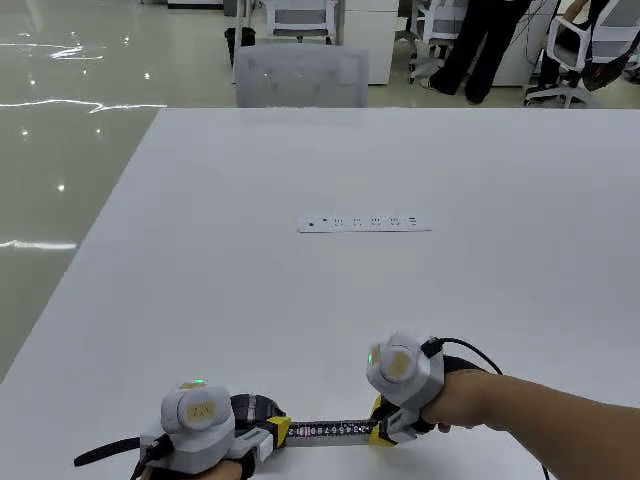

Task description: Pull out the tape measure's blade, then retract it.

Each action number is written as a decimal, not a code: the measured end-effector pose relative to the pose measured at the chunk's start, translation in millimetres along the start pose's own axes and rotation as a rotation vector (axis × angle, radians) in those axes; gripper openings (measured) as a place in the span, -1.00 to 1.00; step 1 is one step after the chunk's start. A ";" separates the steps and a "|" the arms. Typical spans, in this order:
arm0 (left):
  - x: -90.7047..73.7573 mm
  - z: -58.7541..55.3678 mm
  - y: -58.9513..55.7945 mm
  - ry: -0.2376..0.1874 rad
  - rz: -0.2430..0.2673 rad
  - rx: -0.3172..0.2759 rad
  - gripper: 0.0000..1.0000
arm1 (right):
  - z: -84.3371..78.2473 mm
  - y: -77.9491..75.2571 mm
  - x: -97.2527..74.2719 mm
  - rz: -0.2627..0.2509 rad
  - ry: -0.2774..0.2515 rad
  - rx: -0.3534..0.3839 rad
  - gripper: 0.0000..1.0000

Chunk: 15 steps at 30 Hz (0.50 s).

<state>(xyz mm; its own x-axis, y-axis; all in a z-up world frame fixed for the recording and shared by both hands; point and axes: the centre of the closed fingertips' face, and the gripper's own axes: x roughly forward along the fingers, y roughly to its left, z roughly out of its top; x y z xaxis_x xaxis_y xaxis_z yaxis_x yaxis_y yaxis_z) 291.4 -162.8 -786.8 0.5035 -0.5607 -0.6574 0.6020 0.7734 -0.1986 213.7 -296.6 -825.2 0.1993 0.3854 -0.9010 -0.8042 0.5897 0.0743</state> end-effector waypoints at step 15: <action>-0.9 0.5 0.2 0.003 0.002 0.002 0.13 | 12.8 3.1 5.6 0.002 -0.021 -0.013 -0.72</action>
<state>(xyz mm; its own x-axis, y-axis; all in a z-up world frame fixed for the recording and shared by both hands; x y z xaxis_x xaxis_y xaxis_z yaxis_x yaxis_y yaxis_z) 291.4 -162.3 -785.9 0.5031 -0.5583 -0.6597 0.6019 0.7741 -0.1960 219.5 -283.5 -824.5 0.2090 0.4016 -0.8917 -0.8121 0.5793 0.0705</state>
